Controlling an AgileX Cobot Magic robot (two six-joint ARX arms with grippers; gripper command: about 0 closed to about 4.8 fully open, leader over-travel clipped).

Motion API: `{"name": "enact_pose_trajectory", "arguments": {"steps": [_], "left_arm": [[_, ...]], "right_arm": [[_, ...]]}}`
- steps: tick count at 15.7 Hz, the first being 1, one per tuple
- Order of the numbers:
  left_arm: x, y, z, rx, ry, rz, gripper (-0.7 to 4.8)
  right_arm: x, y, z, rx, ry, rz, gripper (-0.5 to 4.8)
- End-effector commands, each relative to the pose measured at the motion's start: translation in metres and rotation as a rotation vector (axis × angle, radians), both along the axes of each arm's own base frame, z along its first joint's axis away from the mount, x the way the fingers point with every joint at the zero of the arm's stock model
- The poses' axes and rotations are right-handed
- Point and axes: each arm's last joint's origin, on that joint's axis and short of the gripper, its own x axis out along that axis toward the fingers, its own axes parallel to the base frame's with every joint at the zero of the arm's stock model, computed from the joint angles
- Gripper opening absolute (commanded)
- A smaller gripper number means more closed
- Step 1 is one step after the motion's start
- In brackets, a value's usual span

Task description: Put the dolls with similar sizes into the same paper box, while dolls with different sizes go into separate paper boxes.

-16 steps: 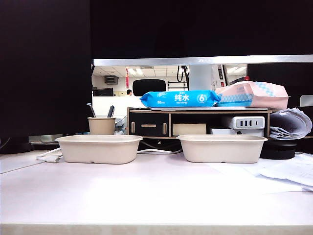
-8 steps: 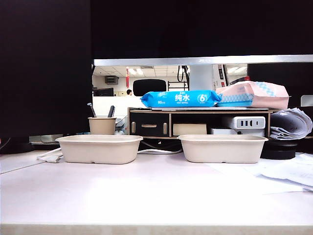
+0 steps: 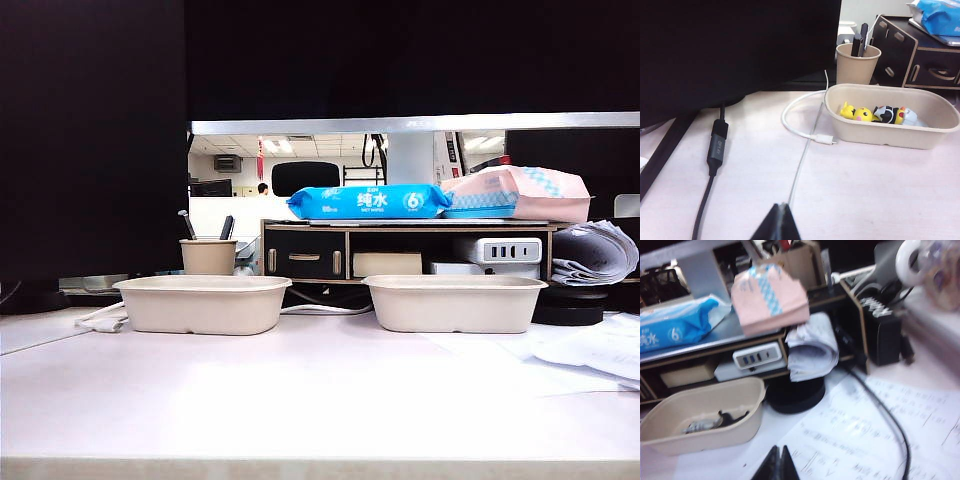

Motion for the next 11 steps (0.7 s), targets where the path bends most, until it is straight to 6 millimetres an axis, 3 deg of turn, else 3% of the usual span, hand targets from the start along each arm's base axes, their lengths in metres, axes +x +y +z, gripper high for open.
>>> {"name": "enact_pose_trajectory", "arguments": {"steps": [1, 4, 11], "left_arm": [[0.0001, 0.0, 0.0011, 0.003, -0.01, -0.003, -0.05], [0.0001, 0.0, 0.0011, 0.003, -0.01, -0.003, -0.05], [0.0001, 0.0, 0.0011, 0.003, -0.01, -0.003, -0.05]], "right_arm": [[0.0004, -0.0016, 0.0002, -0.024, -0.014, -0.001, -0.05], [0.0004, -0.0008, 0.0001, -0.087, -0.016, 0.097, -0.05], [0.0005, -0.0019, 0.0, -0.138, -0.013, 0.068, -0.05]]}}
